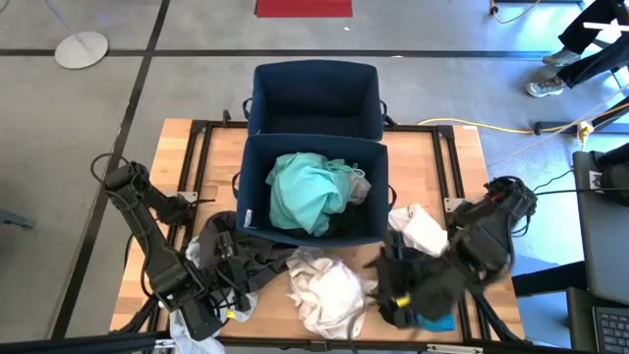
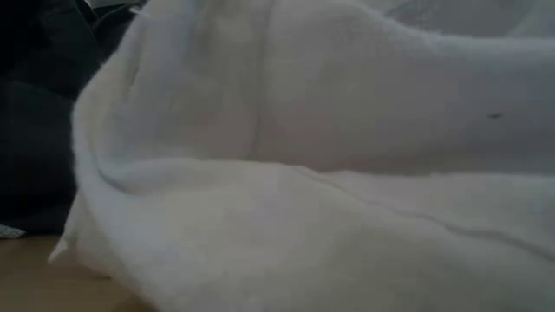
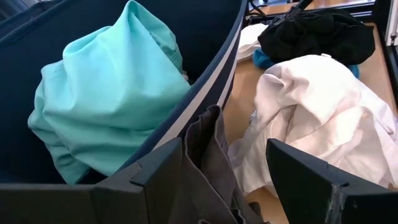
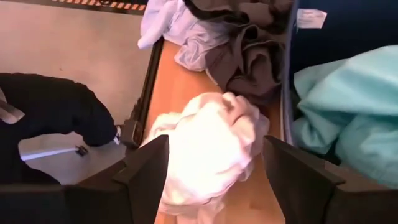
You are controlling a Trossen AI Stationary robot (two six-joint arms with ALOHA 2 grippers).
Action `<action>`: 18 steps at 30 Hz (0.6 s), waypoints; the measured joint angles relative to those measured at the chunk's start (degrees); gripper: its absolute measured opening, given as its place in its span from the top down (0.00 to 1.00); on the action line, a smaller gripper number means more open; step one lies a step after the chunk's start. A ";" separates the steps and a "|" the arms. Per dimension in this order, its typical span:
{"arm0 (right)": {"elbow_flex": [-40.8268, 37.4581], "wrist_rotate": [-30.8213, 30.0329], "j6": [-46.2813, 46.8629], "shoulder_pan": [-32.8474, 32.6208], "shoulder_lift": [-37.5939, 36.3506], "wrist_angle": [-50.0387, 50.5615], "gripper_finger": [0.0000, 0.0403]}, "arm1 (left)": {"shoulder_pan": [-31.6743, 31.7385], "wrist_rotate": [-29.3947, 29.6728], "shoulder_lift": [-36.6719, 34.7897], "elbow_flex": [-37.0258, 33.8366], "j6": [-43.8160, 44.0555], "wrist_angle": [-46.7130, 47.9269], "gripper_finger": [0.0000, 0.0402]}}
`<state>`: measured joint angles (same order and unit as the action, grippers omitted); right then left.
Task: Sort clothes
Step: Put the white shirt into the top blue laundry bin
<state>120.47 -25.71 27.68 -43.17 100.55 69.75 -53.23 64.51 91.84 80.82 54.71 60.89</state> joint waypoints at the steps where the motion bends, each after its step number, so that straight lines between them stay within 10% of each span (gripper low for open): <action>1: -0.90 -1.54 1.66 -1.55 0.00 0.14 0.36 | 0.02 0.00 -0.01 -0.01 0.19 0.02 0.44; 18: -33.55 -9.52 24.55 -11.05 0.09 -15.42 0.36 | 0.02 0.02 -0.01 -0.01 1.63 0.08 0.44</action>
<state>86.91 -35.23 52.23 -54.22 100.64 54.33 -53.21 64.53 91.83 80.82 56.34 60.97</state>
